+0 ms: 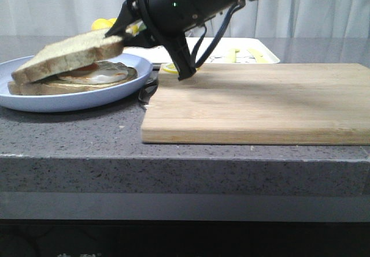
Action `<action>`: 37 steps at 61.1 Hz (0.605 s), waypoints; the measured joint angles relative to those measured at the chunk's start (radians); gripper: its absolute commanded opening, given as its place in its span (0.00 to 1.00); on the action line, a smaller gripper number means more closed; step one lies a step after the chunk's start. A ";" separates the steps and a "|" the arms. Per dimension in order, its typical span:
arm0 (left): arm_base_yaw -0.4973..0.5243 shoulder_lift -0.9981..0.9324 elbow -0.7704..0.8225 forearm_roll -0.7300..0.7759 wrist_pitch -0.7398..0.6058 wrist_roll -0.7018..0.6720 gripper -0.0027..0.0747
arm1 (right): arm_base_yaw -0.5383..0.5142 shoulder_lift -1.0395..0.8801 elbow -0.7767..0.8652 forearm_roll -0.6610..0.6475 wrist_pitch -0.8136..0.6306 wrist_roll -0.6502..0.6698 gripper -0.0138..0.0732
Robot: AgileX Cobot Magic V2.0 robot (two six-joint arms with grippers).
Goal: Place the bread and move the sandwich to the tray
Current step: 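Lower the bread onto the egg, open the right gripper and withdraw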
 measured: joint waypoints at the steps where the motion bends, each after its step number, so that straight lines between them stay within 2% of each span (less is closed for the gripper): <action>1: 0.000 0.000 0.000 0.000 0.000 0.000 0.93 | 0.000 0.000 0.000 -0.003 0.003 0.000 0.41; 9: 0.000 0.000 0.000 0.000 0.000 0.000 0.93 | 0.000 0.002 0.000 -0.028 0.036 -0.002 0.47; 26: 0.000 0.000 0.000 0.000 0.000 0.000 0.93 | -0.069 0.002 0.000 -0.068 0.178 -0.002 0.48; 37: 0.000 0.000 0.000 0.000 0.000 0.000 0.93 | -0.130 -0.055 0.000 -0.182 0.226 -0.002 0.47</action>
